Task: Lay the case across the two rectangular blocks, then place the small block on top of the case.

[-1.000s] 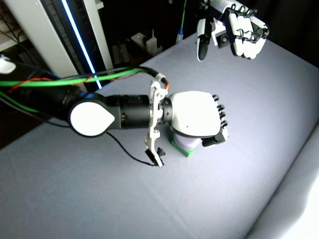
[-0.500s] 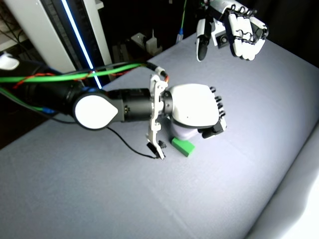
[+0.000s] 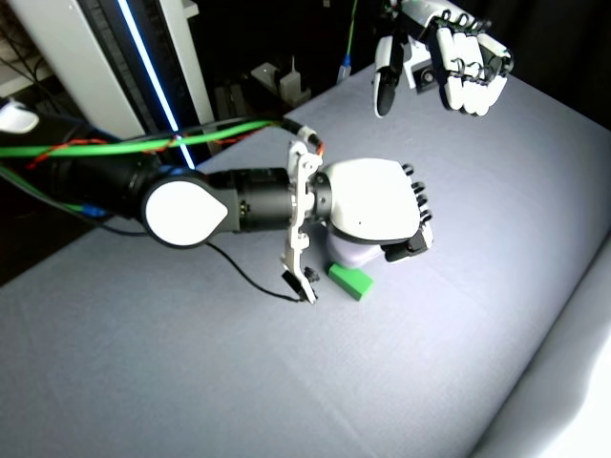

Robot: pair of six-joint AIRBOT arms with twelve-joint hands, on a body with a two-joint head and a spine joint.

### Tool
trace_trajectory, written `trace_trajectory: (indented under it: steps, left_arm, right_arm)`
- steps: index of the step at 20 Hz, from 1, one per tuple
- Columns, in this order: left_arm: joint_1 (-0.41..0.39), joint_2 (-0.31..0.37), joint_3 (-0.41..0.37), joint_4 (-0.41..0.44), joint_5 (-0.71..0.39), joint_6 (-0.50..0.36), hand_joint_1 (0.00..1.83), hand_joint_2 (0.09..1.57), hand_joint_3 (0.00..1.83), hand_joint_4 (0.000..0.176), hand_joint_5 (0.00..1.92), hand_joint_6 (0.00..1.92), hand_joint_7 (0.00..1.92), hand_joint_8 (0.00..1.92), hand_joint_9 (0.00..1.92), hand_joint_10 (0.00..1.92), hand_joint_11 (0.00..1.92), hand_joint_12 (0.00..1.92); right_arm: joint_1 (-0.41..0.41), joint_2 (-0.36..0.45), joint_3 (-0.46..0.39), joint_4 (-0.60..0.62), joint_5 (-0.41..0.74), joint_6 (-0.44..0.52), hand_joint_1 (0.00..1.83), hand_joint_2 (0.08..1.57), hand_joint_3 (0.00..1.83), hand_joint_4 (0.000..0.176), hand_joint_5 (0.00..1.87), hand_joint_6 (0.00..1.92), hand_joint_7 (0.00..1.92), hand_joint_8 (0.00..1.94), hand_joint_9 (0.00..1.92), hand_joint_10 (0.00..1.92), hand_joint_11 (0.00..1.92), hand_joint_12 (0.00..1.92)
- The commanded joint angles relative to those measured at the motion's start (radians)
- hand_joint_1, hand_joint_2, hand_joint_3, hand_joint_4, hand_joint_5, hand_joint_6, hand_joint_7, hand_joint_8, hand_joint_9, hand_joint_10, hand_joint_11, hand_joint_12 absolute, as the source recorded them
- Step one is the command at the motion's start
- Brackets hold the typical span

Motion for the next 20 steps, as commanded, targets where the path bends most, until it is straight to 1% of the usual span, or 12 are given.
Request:
trace_trajectory:
  steps: [1, 3, 4, 5, 7, 10, 14, 16, 17, 18, 19, 20]
  left_arm:
    - [-0.009, -0.004, 0.004, 0.013, -0.123, -0.004, 1.00, 0.89, 0.00, 0.000, 0.42, 0.00, 0.45, 0.00, 0.47, 0.00, 0.00, 1.24]
    - [-0.009, -0.004, 0.004, 0.013, -0.123, -0.005, 1.00, 0.89, 0.00, 0.000, 0.42, 0.00, 0.44, 0.00, 0.47, 0.00, 0.00, 1.22]
    - [-0.009, -0.005, 0.004, 0.013, -0.123, -0.005, 1.01, 0.88, 0.00, 0.000, 0.43, 0.00, 0.45, 0.00, 0.48, 0.00, 0.00, 1.25]
    - [-0.009, -0.005, 0.004, 0.013, -0.123, -0.005, 1.00, 0.88, 0.00, 0.000, 0.43, 0.00, 0.44, 0.00, 0.47, 0.00, 0.00, 1.22]
    - [-0.008, -0.005, 0.003, 0.013, -0.124, -0.006, 0.99, 0.89, 0.00, 0.000, 0.42, 0.00, 0.44, 0.00, 0.46, 0.00, 0.00, 1.20]
    - [-0.008, -0.006, 0.002, 0.013, -0.124, -0.006, 0.98, 0.89, 0.00, 0.000, 0.42, 0.00, 0.43, 0.00, 0.46, 0.00, 0.00, 1.19]
    - [-0.005, -0.007, 0.000, 0.011, -0.125, -0.008, 1.03, 0.91, 0.01, 0.000, 0.40, 0.00, 0.42, 0.00, 0.46, 0.00, 0.00, 1.15]
    - [-0.005, -0.007, 0.000, 0.011, -0.125, -0.008, 1.02, 0.90, 0.00, 0.000, 0.40, 0.00, 0.42, 0.00, 0.45, 0.00, 0.00, 1.15]
    - [-0.005, -0.007, 0.000, 0.011, -0.126, -0.009, 1.02, 0.90, 0.00, 0.000, 0.40, 0.00, 0.41, 0.00, 0.45, 0.00, 0.00, 1.15]
    - [-0.005, -0.007, 0.000, 0.011, -0.127, -0.009, 1.02, 0.90, 0.00, 0.000, 0.41, 0.00, 0.40, 0.00, 0.45, 0.00, 0.00, 1.15]
    - [-0.005, -0.007, 0.000, 0.011, -0.126, -0.010, 1.02, 0.90, 0.00, 0.000, 0.41, 0.00, 0.41, 0.00, 0.45, 0.00, 0.00, 1.15]
    - [-0.005, -0.007, -0.001, 0.011, -0.126, -0.010, 1.03, 0.91, 0.00, 0.000, 0.41, 0.00, 0.41, 0.00, 0.45, 0.00, 0.00, 1.15]
  right_arm:
    - [0.018, 0.003, 0.008, 0.027, 0.071, -0.003, 1.26, 1.06, 0.00, 0.000, 1.09, 0.73, 1.14, 0.85, 1.04, 1.02, 0.82, 1.49]
    - [0.019, 0.003, 0.012, 0.027, 0.068, -0.003, 1.27, 1.04, 0.00, 0.000, 1.10, 0.69, 1.18, 0.80, 1.10, 0.94, 0.86, 1.43]
    - [0.024, 0.003, 0.015, 0.027, 0.067, -0.003, 1.26, 1.04, 0.00, 0.000, 1.16, 0.60, 1.13, 0.85, 1.03, 0.95, 0.81, 1.42]
    - [0.029, 0.005, 0.016, 0.027, 0.066, -0.003, 1.26, 1.04, 0.00, 0.000, 1.15, 0.64, 1.14, 0.83, 1.05, 0.93, 0.82, 1.42]
    - [0.043, 0.017, 0.015, 0.027, 0.066, -0.003, 1.39, 1.04, 0.00, 0.000, 1.03, 0.90, 1.18, 0.52, 1.08, 0.98, 0.81, 1.26]
    - [0.061, 0.044, -0.008, 0.017, 0.072, -0.003, 1.40, 1.03, 0.00, 0.000, 1.01, 0.95, 1.27, 0.35, 1.12, 0.90, 0.83, 1.11]
    - [0.062, 0.072, -0.051, 0.011, 0.104, -0.012, 1.40, 1.03, 0.00, 0.000, 1.04, 0.88, 1.26, 0.39, 1.12, 0.92, 0.84, 1.15]
    - [0.062, 0.072, -0.059, 0.005, 0.106, -0.012, 1.27, 1.03, 0.00, 0.000, 1.08, 0.87, 1.30, 0.41, 1.16, 0.50, 0.78, 1.11]
    - [0.062, 0.072, -0.062, 0.004, 0.107, -0.012, 1.37, 1.03, 0.00, 0.000, 1.06, 0.89, 1.27, 0.39, 1.11, 0.83, 0.79, 1.13]
    - [0.062, 0.071, -0.066, 0.004, 0.110, -0.012, 1.39, 1.04, 0.00, 0.000, 1.04, 0.91, 1.24, 0.45, 1.07, 0.93, 0.76, 1.17]
    - [0.062, 0.071, -0.070, 0.004, 0.114, -0.012, 1.28, 1.04, 0.00, 0.000, 1.08, 0.87, 1.24, 0.52, 1.08, 0.79, 0.80, 1.26]
    - [0.062, 0.071, -0.073, 0.004, 0.117, -0.012, 1.37, 1.04, 0.00, 0.000, 1.04, 0.91, 1.22, 0.46, 1.09, 0.93, 0.80, 1.26]
